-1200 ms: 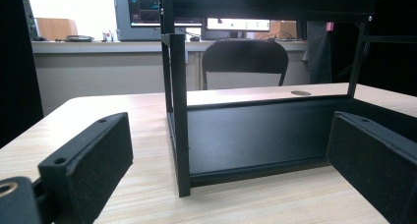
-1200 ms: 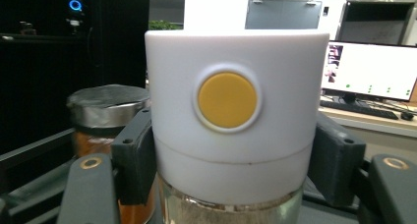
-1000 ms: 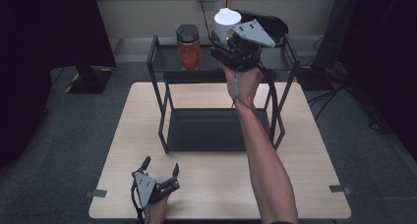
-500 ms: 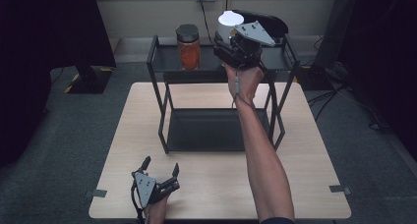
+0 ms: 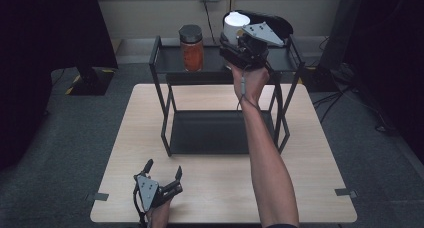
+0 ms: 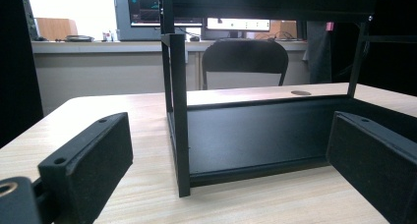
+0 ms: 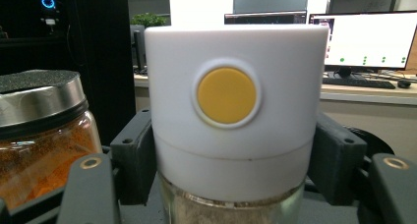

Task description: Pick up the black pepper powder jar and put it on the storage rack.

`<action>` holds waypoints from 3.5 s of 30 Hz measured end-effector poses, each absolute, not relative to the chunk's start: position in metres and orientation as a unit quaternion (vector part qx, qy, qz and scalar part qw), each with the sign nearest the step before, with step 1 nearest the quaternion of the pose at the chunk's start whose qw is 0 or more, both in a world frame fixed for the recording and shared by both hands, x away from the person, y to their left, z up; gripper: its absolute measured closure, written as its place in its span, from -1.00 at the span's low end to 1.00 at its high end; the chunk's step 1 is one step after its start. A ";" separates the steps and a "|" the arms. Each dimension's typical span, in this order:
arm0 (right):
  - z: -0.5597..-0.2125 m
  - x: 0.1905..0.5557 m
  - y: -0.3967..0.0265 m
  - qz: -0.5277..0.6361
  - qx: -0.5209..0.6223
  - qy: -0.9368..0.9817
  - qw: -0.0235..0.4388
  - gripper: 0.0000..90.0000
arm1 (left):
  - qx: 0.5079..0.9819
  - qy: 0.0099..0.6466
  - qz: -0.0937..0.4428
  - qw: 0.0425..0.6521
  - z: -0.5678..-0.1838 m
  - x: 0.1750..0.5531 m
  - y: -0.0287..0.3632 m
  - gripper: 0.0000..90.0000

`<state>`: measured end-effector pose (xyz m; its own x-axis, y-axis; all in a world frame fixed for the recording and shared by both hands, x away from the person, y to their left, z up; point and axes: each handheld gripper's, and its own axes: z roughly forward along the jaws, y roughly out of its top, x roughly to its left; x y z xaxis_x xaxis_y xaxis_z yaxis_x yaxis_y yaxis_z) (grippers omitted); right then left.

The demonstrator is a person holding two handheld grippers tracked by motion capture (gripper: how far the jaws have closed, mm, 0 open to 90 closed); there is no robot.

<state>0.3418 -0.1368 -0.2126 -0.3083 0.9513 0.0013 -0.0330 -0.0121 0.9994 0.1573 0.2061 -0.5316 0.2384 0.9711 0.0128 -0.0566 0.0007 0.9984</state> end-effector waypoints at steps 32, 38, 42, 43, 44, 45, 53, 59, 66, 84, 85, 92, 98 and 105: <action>-0.226 0.328 -0.147 0.606 0.385 0.540 0.439 -1.00 | 0.543 0.420 0.452 0.569 -0.532 0.157 0.206 -0.94; -0.230 0.320 -0.156 0.614 0.376 0.541 0.434 -1.00 | 0.543 0.420 0.451 0.570 -0.532 0.157 0.206 -0.94; -0.234 0.315 -0.160 0.619 0.375 0.540 0.430 -1.00 | 0.543 0.420 0.451 0.570 -0.532 0.157 0.206 -0.94; -0.235 0.314 -0.161 0.621 0.376 0.538 0.428 -1.00 | 0.543 0.420 0.451 0.570 -0.532 0.157 0.206 -0.94; -0.237 0.313 -0.162 0.625 0.375 0.536 0.426 -1.00 | 0.543 0.420 0.451 0.570 -0.532 0.157 0.206 -0.94; -0.238 0.312 -0.163 0.627 0.375 0.535 0.425 -1.00 | 0.543 0.420 0.451 0.570 -0.532 0.157 0.206 -0.94; -0.248 0.300 -0.169 0.636 0.365 0.530 0.425 -1.00 | 0.543 0.420 0.452 0.570 -0.532 0.157 0.206 -0.94; -0.259 0.291 -0.174 0.641 0.360 0.528 0.425 -1.00 | 0.543 0.420 0.452 0.570 -0.532 0.157 0.206 -0.94; -0.267 0.281 -0.176 0.644 0.353 0.525 0.429 -1.00 | 0.543 0.420 0.452 0.570 -0.532 0.157 0.206 -0.94; -0.297 0.247 -0.179 0.641 0.333 0.517 0.459 -1.00 | 0.543 0.420 0.452 0.570 -0.532 0.157 0.206 -0.94; -0.298 0.244 -0.180 0.641 0.335 0.517 0.458 -1.00 | 0.543 0.420 0.452 0.570 -0.532 0.157 0.206 -0.94; -0.311 0.232 -0.186 0.640 0.334 0.517 0.460 -1.00 | 0.543 0.420 0.452 0.569 -0.532 0.157 0.206 -0.94; -0.324 0.226 -0.195 0.638 0.347 0.514 0.457 -1.00 | 0.544 0.420 0.452 0.569 -0.532 0.157 0.206 -0.94; -0.343 0.216 -0.202 0.643 0.356 0.500 0.458 -1.00 | 0.543 0.420 0.451 0.570 -0.532 0.157 0.206 -0.94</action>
<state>0.2159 -0.2016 -0.3430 -0.3272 0.9450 -0.0016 -0.2333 -0.0792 0.9692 0.1574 0.2062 -0.5319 0.2396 0.9708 0.0121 -0.0578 0.0018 0.9983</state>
